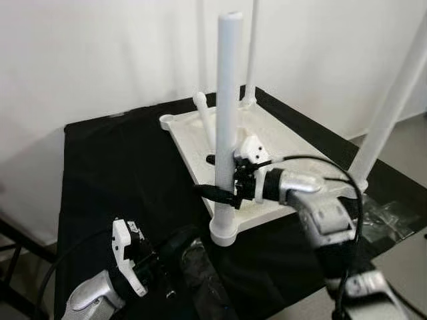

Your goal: Building children table

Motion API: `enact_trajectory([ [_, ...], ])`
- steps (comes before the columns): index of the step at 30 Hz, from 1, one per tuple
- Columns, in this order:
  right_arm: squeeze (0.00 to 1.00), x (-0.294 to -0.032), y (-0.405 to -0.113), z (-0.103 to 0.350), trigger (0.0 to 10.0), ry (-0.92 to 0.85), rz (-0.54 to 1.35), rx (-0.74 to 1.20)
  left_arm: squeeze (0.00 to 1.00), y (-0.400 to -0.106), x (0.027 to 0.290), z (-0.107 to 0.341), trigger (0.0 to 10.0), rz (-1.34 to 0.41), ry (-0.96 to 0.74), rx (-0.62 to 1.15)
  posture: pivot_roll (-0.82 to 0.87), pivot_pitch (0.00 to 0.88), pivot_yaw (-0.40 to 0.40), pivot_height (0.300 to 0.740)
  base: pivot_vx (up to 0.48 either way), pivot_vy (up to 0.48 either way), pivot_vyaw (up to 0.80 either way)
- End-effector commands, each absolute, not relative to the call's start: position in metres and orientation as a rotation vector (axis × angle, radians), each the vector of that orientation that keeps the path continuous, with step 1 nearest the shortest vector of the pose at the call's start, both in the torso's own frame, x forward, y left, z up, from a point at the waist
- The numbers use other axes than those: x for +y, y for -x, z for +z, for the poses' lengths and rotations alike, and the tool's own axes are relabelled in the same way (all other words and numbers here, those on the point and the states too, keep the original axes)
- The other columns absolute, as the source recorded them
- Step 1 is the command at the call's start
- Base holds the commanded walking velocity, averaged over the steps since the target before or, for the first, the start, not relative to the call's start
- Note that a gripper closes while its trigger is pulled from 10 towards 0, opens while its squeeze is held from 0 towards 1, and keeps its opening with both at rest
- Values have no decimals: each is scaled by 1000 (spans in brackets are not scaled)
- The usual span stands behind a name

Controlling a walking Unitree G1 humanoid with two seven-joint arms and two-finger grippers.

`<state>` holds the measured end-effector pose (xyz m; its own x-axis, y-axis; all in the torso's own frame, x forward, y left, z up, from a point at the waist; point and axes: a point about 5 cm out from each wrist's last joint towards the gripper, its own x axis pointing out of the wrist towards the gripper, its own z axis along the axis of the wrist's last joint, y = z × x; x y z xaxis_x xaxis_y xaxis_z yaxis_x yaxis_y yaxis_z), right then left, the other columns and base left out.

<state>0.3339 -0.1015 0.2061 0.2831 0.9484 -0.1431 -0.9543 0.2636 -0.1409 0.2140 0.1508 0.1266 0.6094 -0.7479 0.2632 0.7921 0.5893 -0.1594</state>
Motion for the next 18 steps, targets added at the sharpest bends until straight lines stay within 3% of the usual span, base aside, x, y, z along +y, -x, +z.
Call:
enact_trajectory([
  [1, 0, -101, -338, 204, 10000, 207, 1336, 54, 0, -213, 149, 125, 10000, -905, 276, -169, -52, 0, 2, 740, 0, 0, 0],
  [3, 0, -101, -341, 204, 10000, 190, 1345, 61, 0, -213, 149, 125, 10000, -906, 275, -169, -52, 0, 2, 740, 0, 0, 0],
  [4, 0, -101, -342, 205, 4510, 179, 1360, 68, 0, -213, 149, 124, 10000, -906, 275, -168, -49, 0, 2, 740, 0, 0, 0],
  [6, 0, -101, -342, 205, 4510, 179, 1360, 68, 0, -213, 149, 124, 10000, -906, 275, -168, -49, 0, 2, 740, 0, 0, 0],
  [7, 0, -102, -343, 204, 0, 167, 1386, 74, 0, -213, 149, 124, 10000, -906, 274, -168, -47, 0, 1, 740, 0, 0, 0],
  [18, 0, -106, -342, 196, 0, 135, 1424, 72, 0, -213, 148, 124, 10000, -908, 277, -169, -55, 0, 5, 740, 0, 0, 0],
])
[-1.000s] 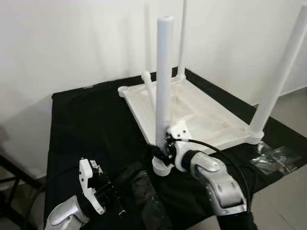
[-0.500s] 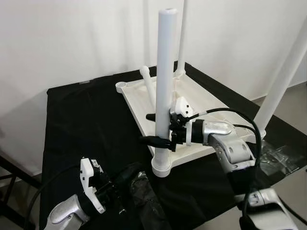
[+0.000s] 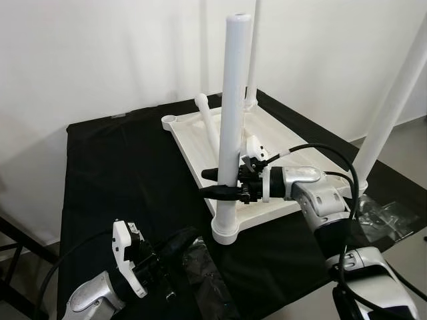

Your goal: Building children table

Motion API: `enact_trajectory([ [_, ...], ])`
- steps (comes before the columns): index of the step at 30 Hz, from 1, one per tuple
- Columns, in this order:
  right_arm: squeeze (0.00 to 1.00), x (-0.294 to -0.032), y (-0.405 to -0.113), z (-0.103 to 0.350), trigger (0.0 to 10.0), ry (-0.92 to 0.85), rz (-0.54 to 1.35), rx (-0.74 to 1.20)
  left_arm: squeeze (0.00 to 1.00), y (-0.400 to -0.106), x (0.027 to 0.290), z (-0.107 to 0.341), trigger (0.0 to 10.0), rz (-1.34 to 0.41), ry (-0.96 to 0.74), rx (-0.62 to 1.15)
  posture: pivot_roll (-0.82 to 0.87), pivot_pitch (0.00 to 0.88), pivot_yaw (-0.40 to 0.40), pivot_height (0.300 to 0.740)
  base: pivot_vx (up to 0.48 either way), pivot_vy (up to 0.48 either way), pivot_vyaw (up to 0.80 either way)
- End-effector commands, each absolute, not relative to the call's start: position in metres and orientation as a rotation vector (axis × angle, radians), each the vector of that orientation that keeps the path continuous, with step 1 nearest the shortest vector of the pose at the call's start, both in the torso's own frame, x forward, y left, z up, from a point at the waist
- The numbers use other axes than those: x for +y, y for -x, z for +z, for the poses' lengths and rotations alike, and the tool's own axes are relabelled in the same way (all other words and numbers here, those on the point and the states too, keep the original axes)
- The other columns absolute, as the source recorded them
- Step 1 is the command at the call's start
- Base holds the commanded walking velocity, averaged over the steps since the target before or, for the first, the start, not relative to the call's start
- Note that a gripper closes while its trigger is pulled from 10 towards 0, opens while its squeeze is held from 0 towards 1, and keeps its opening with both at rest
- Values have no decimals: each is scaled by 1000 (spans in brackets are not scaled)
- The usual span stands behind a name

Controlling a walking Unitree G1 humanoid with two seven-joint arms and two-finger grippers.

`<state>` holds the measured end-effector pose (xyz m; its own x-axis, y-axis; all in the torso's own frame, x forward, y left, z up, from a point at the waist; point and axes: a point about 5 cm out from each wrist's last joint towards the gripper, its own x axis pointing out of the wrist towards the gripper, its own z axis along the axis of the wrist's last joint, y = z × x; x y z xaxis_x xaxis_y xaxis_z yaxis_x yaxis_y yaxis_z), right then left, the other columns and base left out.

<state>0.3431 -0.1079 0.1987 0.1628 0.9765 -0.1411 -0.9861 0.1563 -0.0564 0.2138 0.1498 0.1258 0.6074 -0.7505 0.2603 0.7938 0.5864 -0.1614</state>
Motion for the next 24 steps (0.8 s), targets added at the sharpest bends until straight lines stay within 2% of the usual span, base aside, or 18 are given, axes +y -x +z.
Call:
enact_trajectory([
  [1, 0, -106, -342, 196, 0, 135, 1424, 72, 0, -213, 148, 124, 10000, -908, 277, -169, -55, 0, 5, 740, 0, 0, 0],
  [4, 0, -110, -342, 178, 0, 145, 1190, 124, 0, -213, 148, 124, 10000, -907, 277, -170, -61, 0, -13, 740, 0, 0, 0],
  [5, 0, -107, -342, 164, 0, 110, 923, 165, 0, -213, 149, 124, 10000, -906, 276, -172, -60, 0, -16, 740, 0, 0, 0],
  [7, 0, -107, -342, 164, 0, 110, 923, 165, 0, -213, 149, 124, 10000, -906, 276, -172, -60, 0, -16, 740, 0, 0, 0],
  [8, 0, -108, -341, 154, 0, 89, 733, 198, 0, -213, 149, 124, 10000, -904, 275, -173, -60, 0, -16, 740, 0, 0, 0],
  [9, 0, -102, -323, 136, 0, 56, 613, 256, 0, -213, 150, 125, 10000, -903, 275, -174, -70, 0, -9, 740, 0, 0, 0],
  [11, 0, -102, -323, 136, 0, 56, 613, 256, 0, -213, 150, 125, 10000, -903, 275, -174, -70, 0, -9, 740, 0, 0, 0],
  [12, 0, -99, -309, 126, 0, 33, 553, 291, 0, -212, 150, 125, 10000, -902, 276, -175, -70, 0, -9, 740, 0, 0, 0],
  [14, 0, -98, -305, 126, 0, 37, 536, 283, 0, -213, 151, 124, 10000, -905, 277, -172, -92, 0, 4, 740, 0, 0, 0],
  [20, 0, -98, -307, 125, 78, 102, 545, 275, 0, -213, 150, 123, 10000, -922, 280, -161, -68, 0, -10, 740, 0, 0, 0],
  [21, 0, -95, -307, 125, 10000, 111, 559, 283, 0, -213, 151, 123, 10000, -914, 278, -165, -68, 0, -6, 740, 0, 0, 0],
  [23, 0, -93, -307, 128, 10000, 104, 591, 278, 0, -213, 151, 123, 10000, -906, 277, -168, -67, 0, -6, 740, 0, 0, 0],
  [24, 1000, -90, -308, 134, 10000, 85, 627, 275, 0, -213, 151, 124, 10000, -901, 277, -171, -67, 0, -6, 740, 0, 0, 0],
])
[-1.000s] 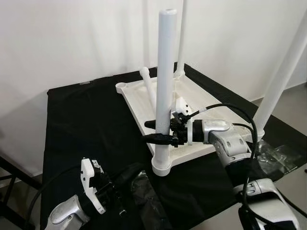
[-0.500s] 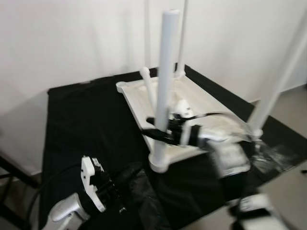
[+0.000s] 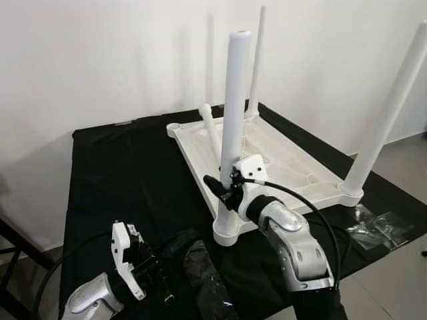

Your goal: Building children table

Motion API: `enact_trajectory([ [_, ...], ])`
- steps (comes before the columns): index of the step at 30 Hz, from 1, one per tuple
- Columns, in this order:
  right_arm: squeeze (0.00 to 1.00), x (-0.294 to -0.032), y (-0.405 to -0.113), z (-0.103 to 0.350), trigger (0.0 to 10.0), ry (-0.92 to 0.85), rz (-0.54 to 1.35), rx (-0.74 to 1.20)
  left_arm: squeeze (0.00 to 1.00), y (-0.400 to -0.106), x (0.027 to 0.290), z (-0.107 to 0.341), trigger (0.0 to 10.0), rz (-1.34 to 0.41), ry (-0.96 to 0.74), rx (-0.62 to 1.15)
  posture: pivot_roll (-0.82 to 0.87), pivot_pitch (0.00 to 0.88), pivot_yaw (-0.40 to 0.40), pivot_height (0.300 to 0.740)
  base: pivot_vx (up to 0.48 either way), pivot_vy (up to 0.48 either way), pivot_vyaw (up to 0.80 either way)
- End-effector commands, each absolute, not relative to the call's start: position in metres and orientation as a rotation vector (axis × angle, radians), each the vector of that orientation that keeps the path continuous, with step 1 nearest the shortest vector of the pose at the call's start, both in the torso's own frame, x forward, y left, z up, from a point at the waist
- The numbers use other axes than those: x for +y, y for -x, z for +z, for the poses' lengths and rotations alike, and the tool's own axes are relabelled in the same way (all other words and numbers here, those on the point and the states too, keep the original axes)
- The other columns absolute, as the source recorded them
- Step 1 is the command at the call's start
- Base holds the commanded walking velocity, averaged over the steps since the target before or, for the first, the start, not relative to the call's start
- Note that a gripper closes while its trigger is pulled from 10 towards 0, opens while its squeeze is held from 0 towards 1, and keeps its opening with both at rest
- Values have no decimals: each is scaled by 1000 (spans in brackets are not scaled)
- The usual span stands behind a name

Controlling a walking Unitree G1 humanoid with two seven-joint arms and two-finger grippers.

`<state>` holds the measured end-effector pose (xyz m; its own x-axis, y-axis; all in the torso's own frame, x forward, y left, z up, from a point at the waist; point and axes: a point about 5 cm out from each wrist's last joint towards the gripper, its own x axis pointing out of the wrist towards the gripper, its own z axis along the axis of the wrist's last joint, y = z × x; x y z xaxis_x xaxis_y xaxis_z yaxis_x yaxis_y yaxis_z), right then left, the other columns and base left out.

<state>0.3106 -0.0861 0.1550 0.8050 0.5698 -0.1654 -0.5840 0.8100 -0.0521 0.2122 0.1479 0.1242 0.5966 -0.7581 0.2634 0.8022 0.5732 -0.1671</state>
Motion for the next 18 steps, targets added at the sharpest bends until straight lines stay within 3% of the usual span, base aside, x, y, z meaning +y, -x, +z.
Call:
enact_trajectory([
  [1, 1000, -90, -308, 134, 10000, 85, 627, 275, 0, -213, 151, 124, 10000, -901, 277, -171, -67, 0, -6, 740, 0, 0, 0],
  [3, 1000, -90, -308, 134, 10000, 85, 627, 275, 0, -213, 151, 124, 10000, -901, 277, -171, -67, 0, -6, 740, 0, 0, 0],
  [4, 1000, -88, -318, 160, 10000, 71, 777, 189, 0, -214, 151, 124, 10000, -905, 277, -171, -70, 0, -1, 740, 0, 0, 0],
  [9, 1000, -87, -326, 188, 10000, 108, 955, 63, 0, -215, 150, 124, 10000, -910, 277, -170, -73, 0, 1, 740, 0, 0, 0],
  [10, 0, -88, -329, 194, 10000, 166, 1043, 36, 0, -215, 150, 124, 10000, -909, 276, -171, -61, 0, -5, 740, 0, 0, 0],
  [18, 0, -96, -342, 209, 10000, 167, 1338, 39, 0, -215, 149, 123, 10000, -906, 273, -173, -51, 0, -6, 740, 0, 0, 0],
])
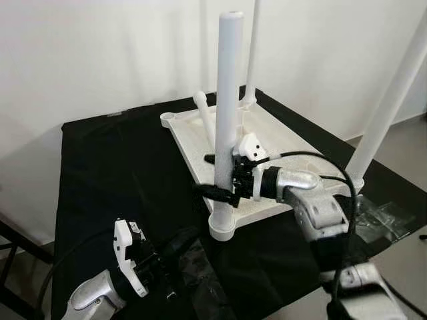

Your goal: Building children table

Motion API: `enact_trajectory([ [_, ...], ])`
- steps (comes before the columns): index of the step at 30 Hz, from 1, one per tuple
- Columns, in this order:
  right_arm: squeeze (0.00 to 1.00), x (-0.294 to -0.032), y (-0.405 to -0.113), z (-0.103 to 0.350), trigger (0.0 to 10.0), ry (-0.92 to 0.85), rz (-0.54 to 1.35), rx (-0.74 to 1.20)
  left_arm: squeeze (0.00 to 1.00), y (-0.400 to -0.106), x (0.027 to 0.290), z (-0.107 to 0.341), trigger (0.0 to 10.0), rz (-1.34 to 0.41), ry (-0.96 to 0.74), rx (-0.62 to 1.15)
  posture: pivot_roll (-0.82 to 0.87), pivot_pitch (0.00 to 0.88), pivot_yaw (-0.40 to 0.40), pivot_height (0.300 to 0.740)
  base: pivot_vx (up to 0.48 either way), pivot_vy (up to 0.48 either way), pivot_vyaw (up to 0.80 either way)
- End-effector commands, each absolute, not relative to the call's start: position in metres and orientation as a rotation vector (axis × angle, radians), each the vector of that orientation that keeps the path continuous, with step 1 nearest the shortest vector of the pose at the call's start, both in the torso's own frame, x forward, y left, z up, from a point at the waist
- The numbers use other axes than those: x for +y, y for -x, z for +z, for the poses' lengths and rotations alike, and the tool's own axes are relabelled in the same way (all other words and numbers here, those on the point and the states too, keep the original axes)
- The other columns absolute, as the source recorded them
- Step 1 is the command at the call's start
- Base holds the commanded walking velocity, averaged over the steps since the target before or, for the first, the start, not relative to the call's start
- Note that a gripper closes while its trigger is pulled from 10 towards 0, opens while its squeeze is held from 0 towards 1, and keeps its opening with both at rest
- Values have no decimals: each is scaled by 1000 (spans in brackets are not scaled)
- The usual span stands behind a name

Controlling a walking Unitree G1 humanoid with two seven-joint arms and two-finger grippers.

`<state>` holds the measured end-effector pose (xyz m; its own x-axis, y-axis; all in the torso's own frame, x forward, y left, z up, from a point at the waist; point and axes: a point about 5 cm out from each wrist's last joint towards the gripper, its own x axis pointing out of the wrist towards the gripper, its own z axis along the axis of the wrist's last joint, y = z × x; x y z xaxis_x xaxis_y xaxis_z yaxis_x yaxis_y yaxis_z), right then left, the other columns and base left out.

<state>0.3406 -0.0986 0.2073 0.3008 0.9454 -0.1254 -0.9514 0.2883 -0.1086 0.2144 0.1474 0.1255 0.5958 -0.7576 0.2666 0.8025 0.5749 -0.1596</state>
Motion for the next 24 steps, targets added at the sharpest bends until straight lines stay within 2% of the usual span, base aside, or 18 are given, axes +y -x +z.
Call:
enact_trajectory([
  [1, 0, -98, -344, 209, 10000, 165, 1362, 45, 0, -215, 149, 123, 10000, -906, 273, -172, -51, 0, -6, 740, 0, 0, 0],
  [3, 0, -100, -347, 207, 10000, 166, 1381, 56, 0, -215, 148, 123, 10000, -907, 273, -172, -48, 0, -6, 740, 0, 0, 0],
  [4, 0, -103, -349, 206, 0, 155, 1402, 71, 0, -215, 148, 123, 10000, -908, 273, -171, -40, 0, -2, 740, 0, 0, 0],
  [18, 0, -121, -346, 189, 0, 135, 1410, 126, 0, -214, 149, 124, 10000, -907, 272, -170, -37, 0, 3, 740, 0, 0, 0],
  [21, 0, -128, -343, 179, 0, 164, 1365, 156, 0, -213, 149, 124, 10000, -908, 273, -170, -41, 0, 6, 740, 0, 0, 0],
  [22, 0, -137, -341, 166, 0, 193, 1256, 214, 0, -213, 150, 124, 10000, -908, 274, -171, -48, 0, 11, 740, 0, 0, 0],
  [24, 0, -137, -341, 166, 0, 193, 1256, 214, 0, -213, 150, 124, 10000, -908, 274, -171, -48, 0, 11, 740, 0, 0, 0],
])
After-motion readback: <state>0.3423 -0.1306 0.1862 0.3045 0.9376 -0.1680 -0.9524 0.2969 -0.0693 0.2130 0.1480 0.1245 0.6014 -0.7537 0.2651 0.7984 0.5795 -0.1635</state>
